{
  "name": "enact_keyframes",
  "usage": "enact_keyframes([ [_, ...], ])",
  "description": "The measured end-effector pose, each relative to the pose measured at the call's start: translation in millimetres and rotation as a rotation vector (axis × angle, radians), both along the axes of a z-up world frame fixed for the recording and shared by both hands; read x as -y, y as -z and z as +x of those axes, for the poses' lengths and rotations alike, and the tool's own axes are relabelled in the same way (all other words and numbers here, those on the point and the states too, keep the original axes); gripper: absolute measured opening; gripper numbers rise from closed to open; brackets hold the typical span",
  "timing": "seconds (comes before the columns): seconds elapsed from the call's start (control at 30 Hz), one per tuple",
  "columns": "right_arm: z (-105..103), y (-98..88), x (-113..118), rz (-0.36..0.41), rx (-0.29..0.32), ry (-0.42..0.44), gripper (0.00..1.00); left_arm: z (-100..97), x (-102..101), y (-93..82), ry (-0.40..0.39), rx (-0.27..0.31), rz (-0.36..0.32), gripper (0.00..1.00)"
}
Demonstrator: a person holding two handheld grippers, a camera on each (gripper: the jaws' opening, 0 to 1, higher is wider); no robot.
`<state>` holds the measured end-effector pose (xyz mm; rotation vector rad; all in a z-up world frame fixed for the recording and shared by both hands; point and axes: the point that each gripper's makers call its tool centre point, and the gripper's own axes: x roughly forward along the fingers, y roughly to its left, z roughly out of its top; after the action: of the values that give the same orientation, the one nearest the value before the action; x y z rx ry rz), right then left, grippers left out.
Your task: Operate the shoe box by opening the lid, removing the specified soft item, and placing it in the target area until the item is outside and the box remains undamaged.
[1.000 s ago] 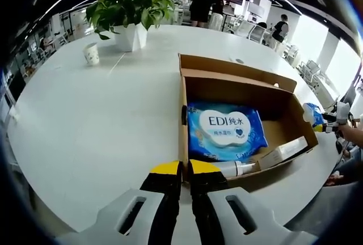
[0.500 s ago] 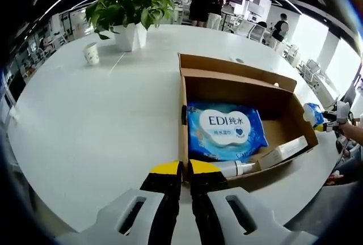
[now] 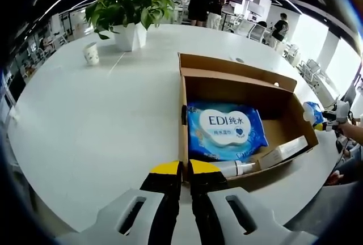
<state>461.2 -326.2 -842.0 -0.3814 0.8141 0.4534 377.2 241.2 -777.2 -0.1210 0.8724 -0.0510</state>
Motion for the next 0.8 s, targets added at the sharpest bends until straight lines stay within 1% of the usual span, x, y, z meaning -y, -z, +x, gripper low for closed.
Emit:
enact_keyframes([
  [0.3,-8.2,-1.3,-0.9,-0.002,-0.013,0.001,0.69,-0.2,-0.1,0.0,0.000,0.005,-0.001,0.03],
  [0.63,-18.6,-12.5,-5.7,0.006,0.001,0.004,0.69,0.0,-0.3,0.0,-0.004,0.015,-0.011,0.03],
  [0.8,-20.5,-18.3,-1.7,-0.009,0.010,0.006,0.68,0.2,0.0,0.0,-0.005,0.022,-0.013,0.03],
])
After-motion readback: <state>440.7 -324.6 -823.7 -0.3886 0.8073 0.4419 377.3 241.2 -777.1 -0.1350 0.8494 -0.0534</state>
